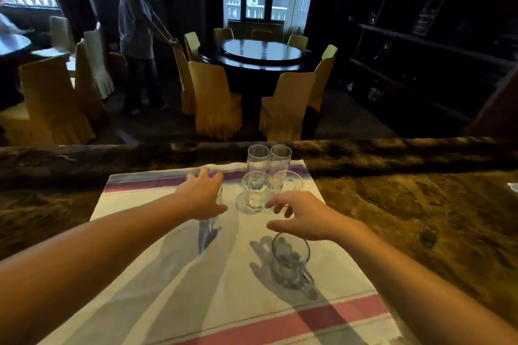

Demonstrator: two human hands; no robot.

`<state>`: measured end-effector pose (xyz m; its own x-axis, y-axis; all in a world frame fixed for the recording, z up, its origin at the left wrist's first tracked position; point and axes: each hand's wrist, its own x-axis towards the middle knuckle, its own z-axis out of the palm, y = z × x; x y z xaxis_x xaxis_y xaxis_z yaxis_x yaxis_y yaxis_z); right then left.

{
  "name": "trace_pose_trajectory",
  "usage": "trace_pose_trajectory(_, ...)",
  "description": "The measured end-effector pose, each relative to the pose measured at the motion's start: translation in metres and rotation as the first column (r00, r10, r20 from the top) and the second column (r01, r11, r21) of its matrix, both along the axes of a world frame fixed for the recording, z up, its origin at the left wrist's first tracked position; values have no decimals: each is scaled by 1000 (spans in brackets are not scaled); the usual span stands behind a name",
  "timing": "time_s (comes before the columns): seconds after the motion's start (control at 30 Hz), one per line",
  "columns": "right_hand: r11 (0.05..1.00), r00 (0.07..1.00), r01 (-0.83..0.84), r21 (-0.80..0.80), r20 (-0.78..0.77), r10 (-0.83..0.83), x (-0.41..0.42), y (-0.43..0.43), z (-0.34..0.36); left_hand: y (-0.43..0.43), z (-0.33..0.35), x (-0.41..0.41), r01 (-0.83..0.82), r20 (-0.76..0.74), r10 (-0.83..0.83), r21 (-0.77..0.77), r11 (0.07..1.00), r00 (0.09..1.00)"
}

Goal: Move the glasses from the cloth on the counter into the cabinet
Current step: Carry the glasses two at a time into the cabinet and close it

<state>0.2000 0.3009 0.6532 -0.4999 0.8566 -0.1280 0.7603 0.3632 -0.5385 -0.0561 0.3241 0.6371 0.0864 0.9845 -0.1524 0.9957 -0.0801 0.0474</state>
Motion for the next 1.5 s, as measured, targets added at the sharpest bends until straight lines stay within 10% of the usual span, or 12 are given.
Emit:
trace_pose_trajectory(0.5, 987, 959, 161, -22, 239, -151, -1, -63, -24, -13, -15, 4, 87, 57, -86, -6, 996, 995)
trace_pose_trajectory(0.83, 841, 841, 540, 44, -66, -537, -24, -86, -61, -44, -30, 15, 168, 171, -170, 29, 985, 970)
trace_pose_trajectory(1.5, 777, 714, 617, -126, -327, -619, 7, -62, -52, -90, -18, 76, 96, 291, -117, 84, 992, 950)
